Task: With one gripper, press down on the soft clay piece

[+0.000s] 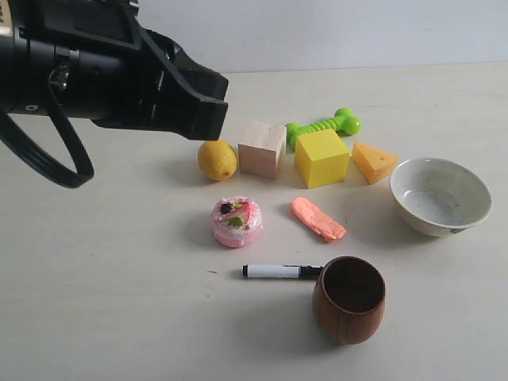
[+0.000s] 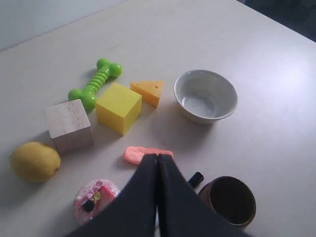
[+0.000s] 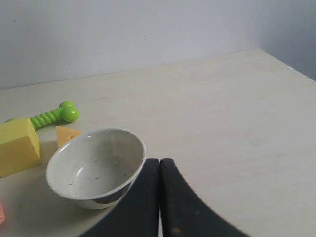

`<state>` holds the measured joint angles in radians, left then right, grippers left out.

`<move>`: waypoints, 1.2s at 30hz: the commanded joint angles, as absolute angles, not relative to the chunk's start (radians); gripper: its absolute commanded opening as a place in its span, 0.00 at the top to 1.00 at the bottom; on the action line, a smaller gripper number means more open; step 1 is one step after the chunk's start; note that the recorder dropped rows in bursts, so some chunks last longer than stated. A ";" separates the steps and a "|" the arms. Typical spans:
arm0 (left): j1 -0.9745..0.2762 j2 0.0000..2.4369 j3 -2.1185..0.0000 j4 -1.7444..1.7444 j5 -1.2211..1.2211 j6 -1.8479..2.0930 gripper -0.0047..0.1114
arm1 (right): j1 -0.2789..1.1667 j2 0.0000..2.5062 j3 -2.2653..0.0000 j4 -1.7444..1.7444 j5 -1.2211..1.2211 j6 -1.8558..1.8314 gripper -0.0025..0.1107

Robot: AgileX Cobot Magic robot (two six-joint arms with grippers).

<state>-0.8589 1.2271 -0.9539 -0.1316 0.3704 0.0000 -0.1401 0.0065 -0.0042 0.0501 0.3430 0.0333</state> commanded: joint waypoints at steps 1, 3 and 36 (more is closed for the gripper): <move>-0.858 1.220 -0.951 -0.134 0.362 0.010 0.96 | -0.139 0.000 0.000 0.046 0.334 0.029 0.98; -0.858 1.220 -0.951 -0.122 0.357 0.033 0.96 | -0.139 0.000 0.000 0.046 0.334 0.029 0.98; -0.027 0.502 -0.422 -0.303 0.308 0.065 0.96 | -0.139 0.000 0.000 0.046 0.334 0.029 0.98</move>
